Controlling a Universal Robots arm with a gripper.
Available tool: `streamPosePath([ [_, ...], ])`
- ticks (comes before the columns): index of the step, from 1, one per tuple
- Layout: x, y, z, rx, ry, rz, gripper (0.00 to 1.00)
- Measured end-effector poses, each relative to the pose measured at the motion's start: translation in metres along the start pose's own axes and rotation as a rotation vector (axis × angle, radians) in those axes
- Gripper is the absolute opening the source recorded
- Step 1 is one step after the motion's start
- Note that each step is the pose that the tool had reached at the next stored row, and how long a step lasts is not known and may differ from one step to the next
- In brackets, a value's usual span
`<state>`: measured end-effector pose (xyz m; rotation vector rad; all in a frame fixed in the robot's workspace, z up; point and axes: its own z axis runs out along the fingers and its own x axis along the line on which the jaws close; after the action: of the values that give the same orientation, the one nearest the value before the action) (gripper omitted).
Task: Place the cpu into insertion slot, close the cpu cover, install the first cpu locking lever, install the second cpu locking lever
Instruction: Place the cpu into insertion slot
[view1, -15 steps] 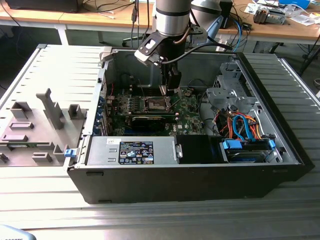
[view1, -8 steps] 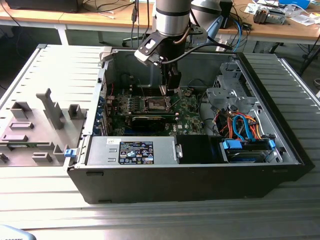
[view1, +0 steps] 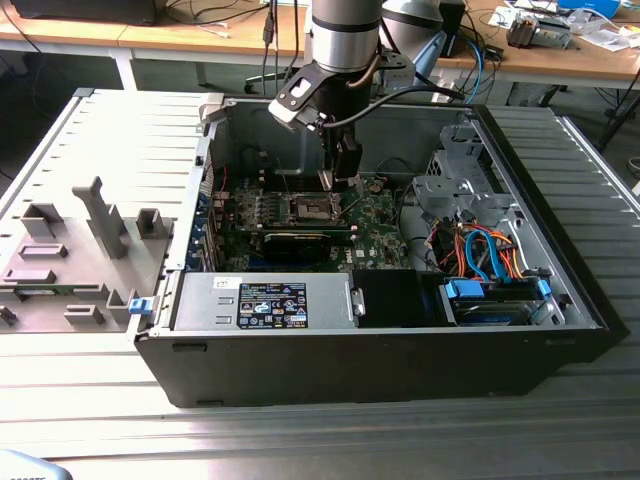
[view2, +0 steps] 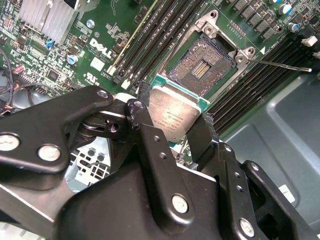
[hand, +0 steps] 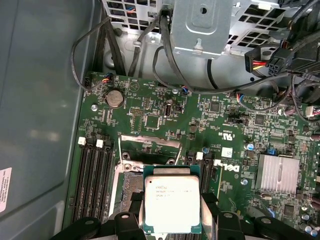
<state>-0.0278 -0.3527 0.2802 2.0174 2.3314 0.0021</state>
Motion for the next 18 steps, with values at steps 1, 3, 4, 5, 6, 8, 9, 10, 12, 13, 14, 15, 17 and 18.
streamPosePath([
  [1,0.0000,0.0000,0.0000,0.0001,-0.0001,0.002,0.54],
  [3,0.0000,0.0000,0.0000,0.0003,-0.0001,0.004,0.54],
  [4,0.0000,0.0000,0.0000,0.0002,-0.0001,0.005,0.54],
  [5,0.0000,0.0000,0.0000,0.0001,-0.0002,0.005,0.54],
  [6,0.0000,0.0000,0.0000,0.0002,-0.0002,0.006,0.54],
  [8,0.0000,0.0000,0.0000,0.0003,-0.0002,0.007,0.54],
  [9,0.0000,0.0000,0.0000,0.0003,-0.0002,0.007,0.54],
  [10,0.0000,0.0000,0.0000,0.0003,-0.0003,0.007,0.54],
  [12,0.0000,0.0000,0.0000,0.0003,-0.0003,0.008,0.54],
  [13,0.0000,0.0000,0.0000,0.0004,-0.0003,0.009,0.54],
  [14,0.0000,0.0000,0.0000,0.0004,-0.0003,0.009,0.54],
  [15,0.0000,0.0000,0.0000,0.0004,-0.0004,0.010,0.54],
  [17,0.0000,0.0000,0.0000,0.0004,-0.0004,0.010,0.54],
  [18,0.0000,0.0000,0.0000,0.0005,-0.0004,0.011,0.54],
])
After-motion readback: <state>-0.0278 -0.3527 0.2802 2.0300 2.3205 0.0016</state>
